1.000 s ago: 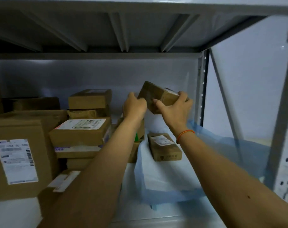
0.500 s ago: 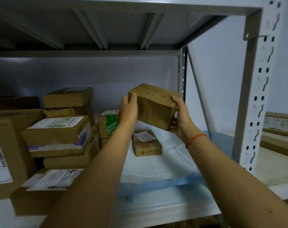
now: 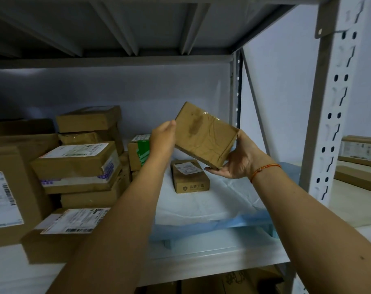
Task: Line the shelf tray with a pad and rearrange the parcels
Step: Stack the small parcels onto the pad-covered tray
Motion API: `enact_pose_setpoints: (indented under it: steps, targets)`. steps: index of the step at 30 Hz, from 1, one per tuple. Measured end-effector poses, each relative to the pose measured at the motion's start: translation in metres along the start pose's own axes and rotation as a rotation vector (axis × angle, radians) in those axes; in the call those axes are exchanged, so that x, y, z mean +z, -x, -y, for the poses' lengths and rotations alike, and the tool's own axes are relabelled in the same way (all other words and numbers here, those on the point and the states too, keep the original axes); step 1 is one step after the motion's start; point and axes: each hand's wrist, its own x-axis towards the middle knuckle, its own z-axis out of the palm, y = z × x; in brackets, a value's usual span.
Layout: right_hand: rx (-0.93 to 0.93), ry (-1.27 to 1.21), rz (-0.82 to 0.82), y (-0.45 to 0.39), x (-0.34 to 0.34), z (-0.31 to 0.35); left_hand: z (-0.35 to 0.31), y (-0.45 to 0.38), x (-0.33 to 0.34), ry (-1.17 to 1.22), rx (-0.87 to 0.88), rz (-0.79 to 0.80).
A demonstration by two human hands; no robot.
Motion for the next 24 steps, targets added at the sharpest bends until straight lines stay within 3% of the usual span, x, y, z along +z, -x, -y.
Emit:
enact_pose_setpoints:
  steps: [3, 6, 9, 13, 19, 24]
  targets:
    - [-0.077, 0.006, 0.011, 0.002, 0.001, -0.004, 0.006, -0.002, -0.003, -0.049, 0.032, -0.001]
    - [-0.25, 0.018, -0.004, 0.003, 0.005, -0.009, 0.015, -0.007, -0.006, -0.062, -0.055, -0.042]
    - [-0.509, 0.245, 0.003, 0.009, 0.009, -0.014, 0.017, -0.003, -0.007, 0.026, -0.269, -0.06]
    - [-0.655, 0.543, -0.033, 0.002, 0.002, -0.02, 0.024, 0.004, -0.005, 0.144, -0.413, -0.008]
    - [-0.925, 1.003, -0.079, -0.011, -0.013, -0.031, 0.033, 0.003, -0.008, 0.161, -0.475, -0.062]
    - [-1.166, 1.226, -0.216, -0.018, -0.016, -0.044, 0.034, 0.01, -0.003, 0.124, -0.457, 0.081]
